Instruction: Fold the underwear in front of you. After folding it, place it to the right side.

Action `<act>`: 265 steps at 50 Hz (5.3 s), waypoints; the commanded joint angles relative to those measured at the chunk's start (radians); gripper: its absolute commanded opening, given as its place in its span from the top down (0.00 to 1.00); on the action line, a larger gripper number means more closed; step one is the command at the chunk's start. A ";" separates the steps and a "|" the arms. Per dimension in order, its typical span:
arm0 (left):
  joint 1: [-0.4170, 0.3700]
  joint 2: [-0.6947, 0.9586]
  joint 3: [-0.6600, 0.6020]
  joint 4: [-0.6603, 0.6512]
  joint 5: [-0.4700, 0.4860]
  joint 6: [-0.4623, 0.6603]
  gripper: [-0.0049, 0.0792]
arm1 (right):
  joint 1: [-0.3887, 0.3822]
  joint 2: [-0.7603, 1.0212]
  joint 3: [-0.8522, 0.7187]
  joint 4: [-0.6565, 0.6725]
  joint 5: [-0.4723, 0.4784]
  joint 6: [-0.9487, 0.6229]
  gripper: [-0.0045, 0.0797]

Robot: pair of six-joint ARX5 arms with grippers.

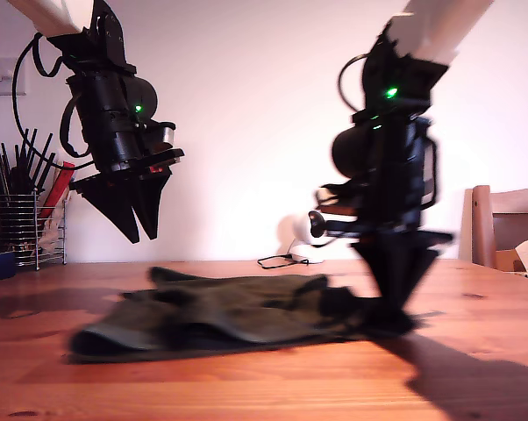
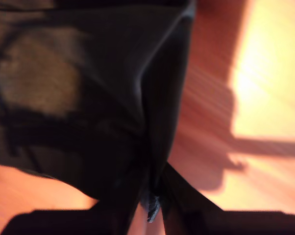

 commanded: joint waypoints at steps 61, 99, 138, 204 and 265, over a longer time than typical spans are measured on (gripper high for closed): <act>0.078 0.015 -0.012 -0.021 -0.007 -0.007 0.64 | 0.431 -0.079 -0.016 0.336 -0.184 0.100 0.96; 0.100 0.002 -0.012 -0.040 0.007 0.000 0.64 | 0.485 -0.001 -0.015 0.408 -0.266 0.148 0.53; 0.100 0.003 -0.132 0.035 0.142 0.032 0.71 | 0.327 -0.171 -0.015 0.290 -0.275 0.067 0.76; -0.217 0.018 -0.380 0.407 0.216 -0.024 0.83 | -0.026 -0.199 -0.160 0.211 -0.216 0.029 0.96; -0.410 0.024 -0.380 0.516 0.336 -0.028 0.83 | 0.005 -0.908 -0.982 0.718 -0.488 -0.004 0.96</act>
